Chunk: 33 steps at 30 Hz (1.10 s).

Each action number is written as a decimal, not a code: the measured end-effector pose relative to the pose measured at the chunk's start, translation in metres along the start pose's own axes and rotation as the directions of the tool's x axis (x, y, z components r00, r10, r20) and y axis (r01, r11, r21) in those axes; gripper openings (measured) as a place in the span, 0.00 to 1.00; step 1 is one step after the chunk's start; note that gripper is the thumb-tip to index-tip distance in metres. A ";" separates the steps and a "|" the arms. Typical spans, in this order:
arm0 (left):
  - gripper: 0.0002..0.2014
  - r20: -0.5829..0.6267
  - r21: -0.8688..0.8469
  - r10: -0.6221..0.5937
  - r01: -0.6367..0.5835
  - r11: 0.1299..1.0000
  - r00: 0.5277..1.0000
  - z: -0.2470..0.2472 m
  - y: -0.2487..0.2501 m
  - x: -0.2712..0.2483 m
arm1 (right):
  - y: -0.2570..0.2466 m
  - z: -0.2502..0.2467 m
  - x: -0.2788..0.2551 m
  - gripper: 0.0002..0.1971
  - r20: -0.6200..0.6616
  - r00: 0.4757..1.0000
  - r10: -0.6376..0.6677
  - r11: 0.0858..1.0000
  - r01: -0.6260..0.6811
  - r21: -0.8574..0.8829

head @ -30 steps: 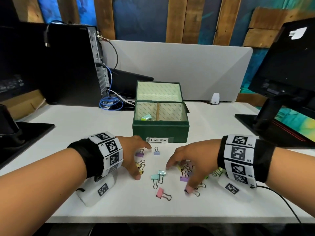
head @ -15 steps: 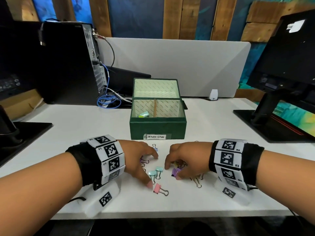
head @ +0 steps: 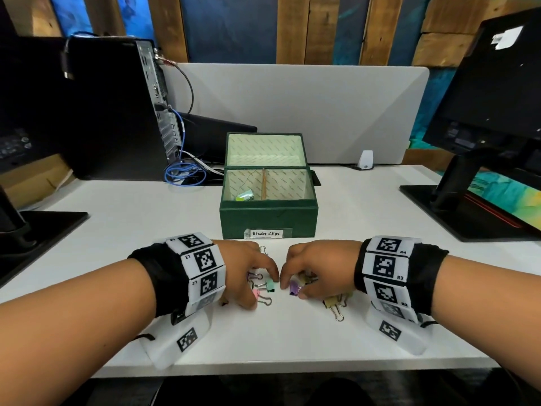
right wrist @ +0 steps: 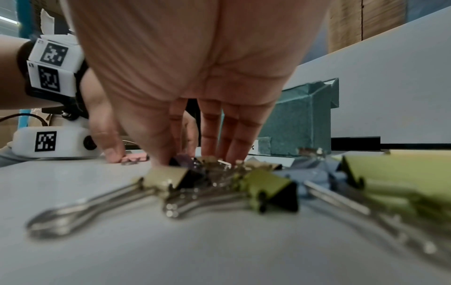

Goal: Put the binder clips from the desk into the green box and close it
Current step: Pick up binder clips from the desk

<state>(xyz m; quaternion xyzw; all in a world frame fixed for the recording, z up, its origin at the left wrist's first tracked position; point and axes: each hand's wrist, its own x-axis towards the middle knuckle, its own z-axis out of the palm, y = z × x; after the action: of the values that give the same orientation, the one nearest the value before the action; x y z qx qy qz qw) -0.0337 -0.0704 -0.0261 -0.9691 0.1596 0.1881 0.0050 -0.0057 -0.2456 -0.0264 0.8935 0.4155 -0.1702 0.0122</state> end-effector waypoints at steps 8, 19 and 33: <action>0.22 -0.038 -0.022 0.022 -0.023 0.999 0.999 -0.002 -0.005 0.006 | 0.002 -0.002 0.003 0.13 -0.021 1.000 0.005 0.999 -0.004 0.033; 0.14 -0.059 -0.070 0.049 -0.053 0.996 0.997 -0.001 -0.005 0.011 | 0.004 0.000 0.004 0.17 0.004 0.999 0.046 0.992 -0.046 0.116; 0.21 -0.057 -0.031 0.071 -0.072 0.997 0.996 -0.007 -0.002 0.015 | 0.007 -0.013 0.008 0.11 0.023 0.999 0.041 0.999 -0.041 -0.017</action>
<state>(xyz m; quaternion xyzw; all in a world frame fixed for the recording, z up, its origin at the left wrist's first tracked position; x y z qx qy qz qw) -0.0176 -0.0735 -0.0253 -0.9676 0.1911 0.1635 -0.0220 0.0083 -0.2422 -0.0180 0.8996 0.3984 -0.1767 0.0279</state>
